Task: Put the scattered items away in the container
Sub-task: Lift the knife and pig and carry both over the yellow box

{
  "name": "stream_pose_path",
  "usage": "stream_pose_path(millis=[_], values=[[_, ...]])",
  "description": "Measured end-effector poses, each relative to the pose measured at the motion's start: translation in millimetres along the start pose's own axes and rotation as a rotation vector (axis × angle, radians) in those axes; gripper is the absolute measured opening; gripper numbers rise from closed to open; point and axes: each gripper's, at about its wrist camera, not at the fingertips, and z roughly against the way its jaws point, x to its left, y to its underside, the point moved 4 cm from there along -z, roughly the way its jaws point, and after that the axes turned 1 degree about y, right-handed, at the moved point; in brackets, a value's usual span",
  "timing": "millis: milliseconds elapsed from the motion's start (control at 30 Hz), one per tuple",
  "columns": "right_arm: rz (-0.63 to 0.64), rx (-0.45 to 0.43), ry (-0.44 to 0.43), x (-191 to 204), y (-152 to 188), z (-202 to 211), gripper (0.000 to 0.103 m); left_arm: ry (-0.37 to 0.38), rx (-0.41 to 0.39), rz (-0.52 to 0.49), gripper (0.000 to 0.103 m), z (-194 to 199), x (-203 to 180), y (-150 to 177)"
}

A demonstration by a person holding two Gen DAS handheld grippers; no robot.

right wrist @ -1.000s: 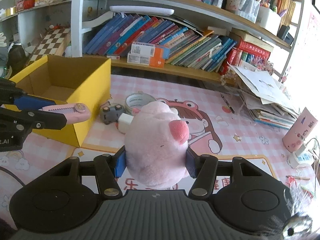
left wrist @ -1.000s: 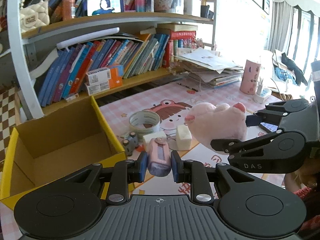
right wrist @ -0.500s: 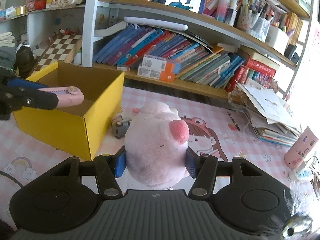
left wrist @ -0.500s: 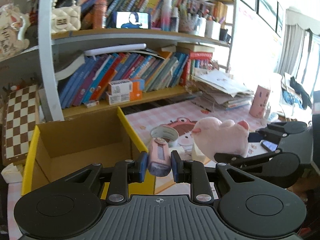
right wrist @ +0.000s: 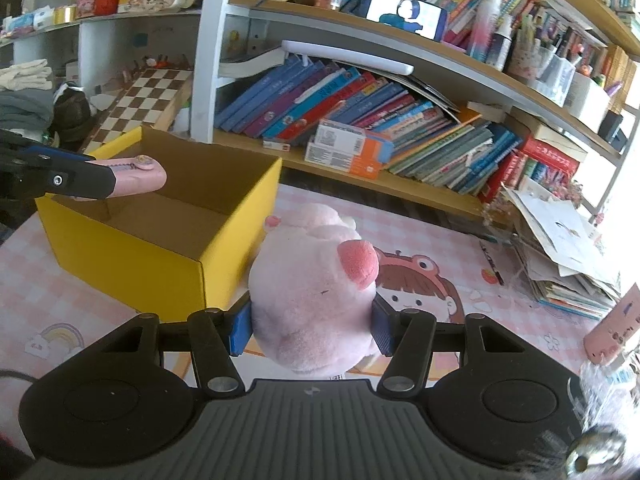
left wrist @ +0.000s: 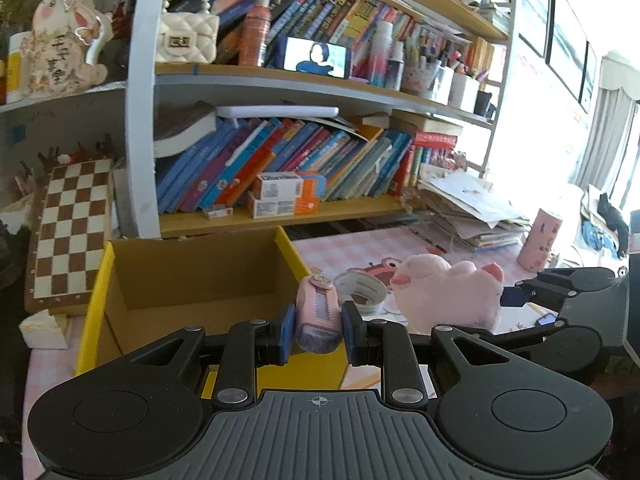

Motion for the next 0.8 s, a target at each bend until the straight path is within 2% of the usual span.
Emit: stream_pose_path(millis=[333,600,800], values=[[0.064,-0.031,-0.066,18.5,-26.6,-4.4,0.055,-0.101,-0.1,-0.034,0.023,22.9,30.1,-37.7],[0.12,-0.066,-0.108,30.4,-51.9,-11.0,0.055,-0.217,-0.16,-0.155,0.023,31.2,45.7,-63.1],[0.157,-0.113,-0.136,36.4,-79.2,-15.3,0.055,-0.25,-0.19,-0.199,0.023,34.8,54.4,-79.1]])
